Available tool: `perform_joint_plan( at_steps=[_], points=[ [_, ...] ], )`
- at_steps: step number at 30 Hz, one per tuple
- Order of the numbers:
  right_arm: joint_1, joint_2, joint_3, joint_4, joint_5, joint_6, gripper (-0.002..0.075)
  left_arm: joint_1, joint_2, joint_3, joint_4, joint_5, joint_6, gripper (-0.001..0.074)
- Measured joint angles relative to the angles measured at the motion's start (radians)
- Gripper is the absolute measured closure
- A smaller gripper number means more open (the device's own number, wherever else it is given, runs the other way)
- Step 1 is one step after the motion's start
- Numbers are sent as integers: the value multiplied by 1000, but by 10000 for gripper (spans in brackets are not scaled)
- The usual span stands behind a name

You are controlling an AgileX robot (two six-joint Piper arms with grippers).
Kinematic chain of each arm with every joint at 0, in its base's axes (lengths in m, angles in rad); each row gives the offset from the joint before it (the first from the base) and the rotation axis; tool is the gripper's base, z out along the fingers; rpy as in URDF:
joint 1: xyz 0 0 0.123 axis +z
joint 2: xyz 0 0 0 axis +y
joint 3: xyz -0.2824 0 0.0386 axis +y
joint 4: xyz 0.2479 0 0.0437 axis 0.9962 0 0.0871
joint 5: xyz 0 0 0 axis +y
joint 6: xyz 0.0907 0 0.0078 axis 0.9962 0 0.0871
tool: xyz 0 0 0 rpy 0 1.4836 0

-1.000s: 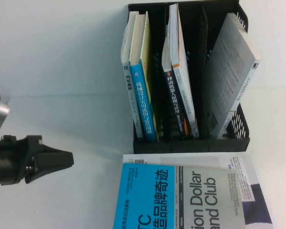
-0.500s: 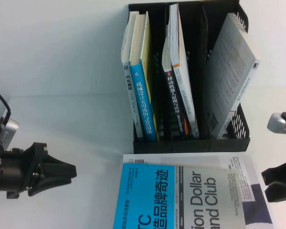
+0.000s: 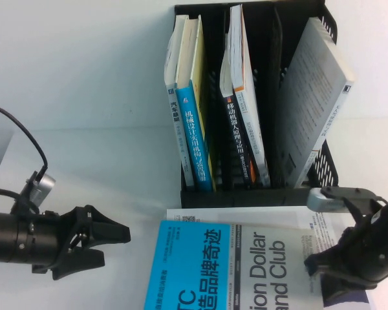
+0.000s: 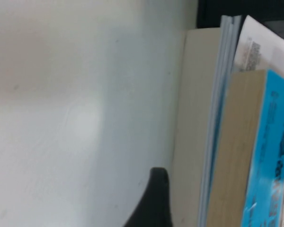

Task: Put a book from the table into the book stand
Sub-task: Push book with right arm, then pick up the book with your left arm

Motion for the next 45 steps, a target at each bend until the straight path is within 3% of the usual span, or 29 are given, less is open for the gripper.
perform_joint_plan(
  at_steps=[7,19,22,25,26,32,37,45],
  points=[
    [90,36,-21,60,-45,0,725,0,174,-5,-103,137,197,95],
    [117,69,-71,80,-24,0,725,-42,382,-19,-168,224,319,125],
    [117,71,-73,80,-26,1,725,-79,383,-31,-159,236,323,257],
    [117,71,-74,71,-26,2,725,-91,381,-45,-148,274,324,524],
    [117,71,-75,62,-26,4,725,-91,377,-47,-143,286,324,554],
    [121,6,-75,-43,-49,45,724,-88,324,-49,-108,273,281,547],
    [121,-123,-75,-123,-56,94,723,-87,160,-49,-52,236,191,549],
    [121,-352,-75,-173,-64,115,722,-135,-235,-172,183,220,-206,552]
  ],
)
